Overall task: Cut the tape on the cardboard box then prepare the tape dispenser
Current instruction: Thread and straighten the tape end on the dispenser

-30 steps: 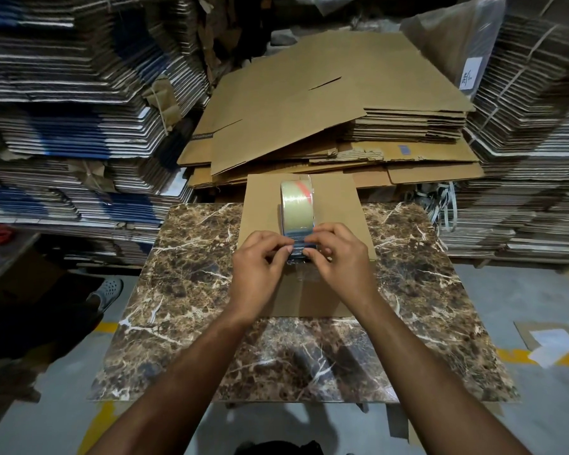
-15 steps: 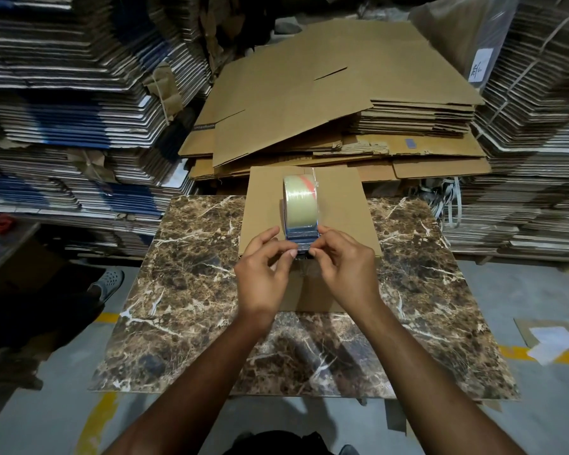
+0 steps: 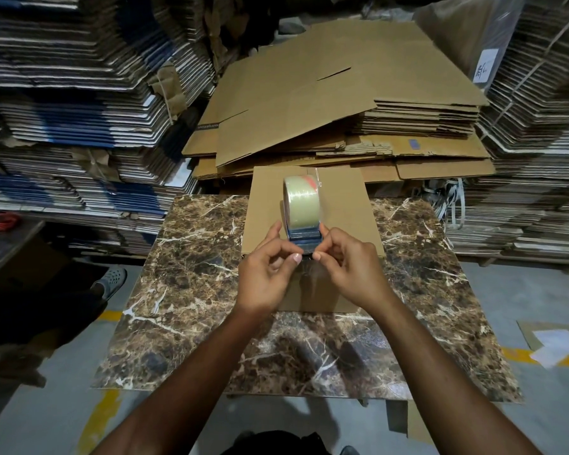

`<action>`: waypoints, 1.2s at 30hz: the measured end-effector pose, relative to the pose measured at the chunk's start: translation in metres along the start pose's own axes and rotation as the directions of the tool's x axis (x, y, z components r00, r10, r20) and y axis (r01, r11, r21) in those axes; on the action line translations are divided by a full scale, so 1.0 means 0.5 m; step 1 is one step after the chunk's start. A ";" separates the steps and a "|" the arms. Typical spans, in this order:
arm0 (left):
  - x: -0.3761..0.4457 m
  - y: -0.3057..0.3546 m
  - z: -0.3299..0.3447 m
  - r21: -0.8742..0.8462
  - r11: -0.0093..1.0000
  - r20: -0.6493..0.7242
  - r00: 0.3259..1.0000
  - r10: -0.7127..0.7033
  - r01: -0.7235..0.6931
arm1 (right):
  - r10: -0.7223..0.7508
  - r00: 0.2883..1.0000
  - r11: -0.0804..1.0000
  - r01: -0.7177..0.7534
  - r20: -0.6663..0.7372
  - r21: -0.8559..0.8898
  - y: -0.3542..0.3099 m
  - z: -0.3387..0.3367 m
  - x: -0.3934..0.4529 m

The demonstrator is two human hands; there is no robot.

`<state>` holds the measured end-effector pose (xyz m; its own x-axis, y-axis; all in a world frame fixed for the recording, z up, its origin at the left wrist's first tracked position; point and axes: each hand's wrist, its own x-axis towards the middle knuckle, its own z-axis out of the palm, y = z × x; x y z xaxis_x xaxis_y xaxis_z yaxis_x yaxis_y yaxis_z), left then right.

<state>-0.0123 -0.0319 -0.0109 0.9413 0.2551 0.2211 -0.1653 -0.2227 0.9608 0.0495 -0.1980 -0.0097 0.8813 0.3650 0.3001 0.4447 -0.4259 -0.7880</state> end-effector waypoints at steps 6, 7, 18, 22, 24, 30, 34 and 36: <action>-0.002 0.005 -0.005 -0.001 1.000 0.050 0.999 -0.019 0.019 | 0.020 0.993 0.990 -0.035 0.113 0.137 0.017 -0.013 -0.001; -0.002 0.005 -0.006 0.013 1.000 0.036 0.999 -0.022 0.021 | 0.029 0.993 0.987 -0.046 0.114 0.153 0.018 -0.013 -0.002; -0.026 -0.004 -0.016 0.251 0.952 -0.063 0.978 0.197 -0.176 | -0.123 0.983 0.988 0.135 -0.134 0.082 0.007 -0.025 -0.025; -0.027 -0.007 -0.011 0.287 0.944 -0.101 0.974 0.201 -0.165 | -0.122 0.981 0.989 0.133 -0.151 0.061 0.013 -0.019 -0.028; -0.026 -0.009 -0.012 0.317 0.929 -0.095 0.969 0.230 -0.189 | -0.139 0.980 0.988 0.147 -0.145 0.048 0.019 -0.015 -0.027; -0.036 -0.008 -0.009 0.316 0.926 -0.130 0.958 0.257 -0.206 | -0.097 0.985 0.989 0.110 -0.141 0.093 0.023 -0.008 -0.030; -0.044 0.010 0.001 0.099 0.990 -0.171 0.978 0.117 -0.101 | -0.110 0.980 0.988 0.127 -0.167 0.093 0.020 -0.004 -0.030; -0.044 0.017 0.004 0.070 0.995 -0.211 0.974 0.087 -0.073 | -0.112 0.979 0.987 0.130 -0.172 0.097 0.020 -0.001 -0.032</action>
<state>-0.0340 -0.0415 -0.0081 0.8399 0.4279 0.3338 -0.2131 -0.3058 0.9280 0.0400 -0.2086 -0.0219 0.8402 0.2624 0.4746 0.5379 -0.2925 -0.7906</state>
